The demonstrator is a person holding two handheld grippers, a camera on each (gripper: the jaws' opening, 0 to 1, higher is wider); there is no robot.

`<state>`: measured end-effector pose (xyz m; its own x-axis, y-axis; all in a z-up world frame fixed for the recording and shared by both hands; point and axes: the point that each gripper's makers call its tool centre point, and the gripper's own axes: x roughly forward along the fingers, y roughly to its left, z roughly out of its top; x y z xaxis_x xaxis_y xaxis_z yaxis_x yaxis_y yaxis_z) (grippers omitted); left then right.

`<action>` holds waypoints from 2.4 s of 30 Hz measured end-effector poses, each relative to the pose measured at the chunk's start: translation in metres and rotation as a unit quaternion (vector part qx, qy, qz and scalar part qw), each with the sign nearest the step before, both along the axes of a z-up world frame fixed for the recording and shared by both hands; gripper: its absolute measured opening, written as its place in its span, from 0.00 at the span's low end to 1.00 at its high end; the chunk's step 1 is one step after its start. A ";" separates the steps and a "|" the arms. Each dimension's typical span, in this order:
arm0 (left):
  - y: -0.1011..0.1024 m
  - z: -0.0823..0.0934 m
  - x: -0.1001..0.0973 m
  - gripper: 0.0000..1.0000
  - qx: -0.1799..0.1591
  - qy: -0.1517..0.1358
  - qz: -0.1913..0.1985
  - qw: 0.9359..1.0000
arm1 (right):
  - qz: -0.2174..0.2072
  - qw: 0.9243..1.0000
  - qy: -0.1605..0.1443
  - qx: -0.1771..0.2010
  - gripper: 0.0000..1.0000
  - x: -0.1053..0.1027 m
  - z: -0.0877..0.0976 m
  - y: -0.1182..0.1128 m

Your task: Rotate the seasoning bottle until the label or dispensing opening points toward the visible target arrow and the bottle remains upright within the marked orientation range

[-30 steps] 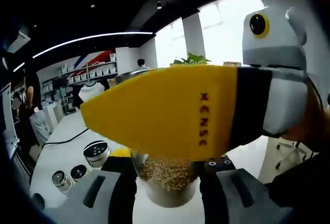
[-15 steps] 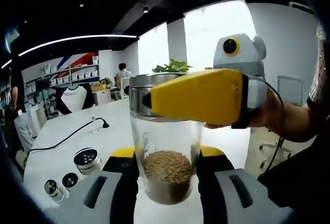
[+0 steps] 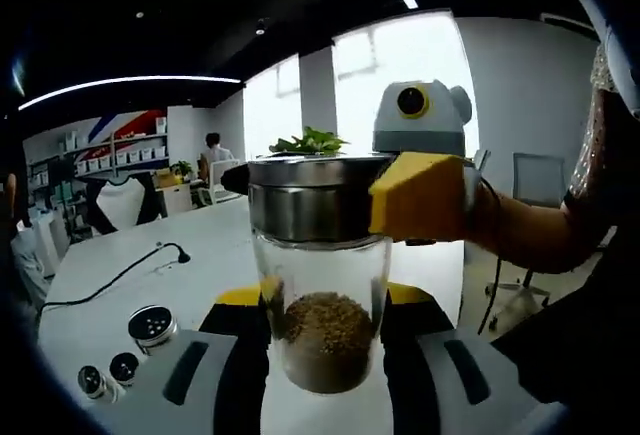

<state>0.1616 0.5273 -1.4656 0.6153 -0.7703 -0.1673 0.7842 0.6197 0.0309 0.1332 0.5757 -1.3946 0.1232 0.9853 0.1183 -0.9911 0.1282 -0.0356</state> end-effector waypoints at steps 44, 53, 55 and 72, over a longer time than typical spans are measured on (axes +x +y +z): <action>0.017 0.012 -0.001 0.40 -0.063 0.003 0.022 0.998 | -0.007 0.999 0.034 0.019 0.38 0.014 0.005 -0.003; 0.022 0.007 0.004 0.40 -0.030 -0.009 0.058 0.998 | -0.057 0.998 0.009 -0.033 0.38 0.016 -0.002 0.005; 0.023 0.007 0.004 0.40 -0.018 -0.016 0.065 0.998 | -0.060 0.997 0.004 -0.041 0.38 0.015 -0.003 0.006; 0.020 0.011 -0.011 0.40 -0.006 -0.019 0.012 1.000 | 0.028 1.000 -0.013 0.001 0.37 0.003 0.000 -0.005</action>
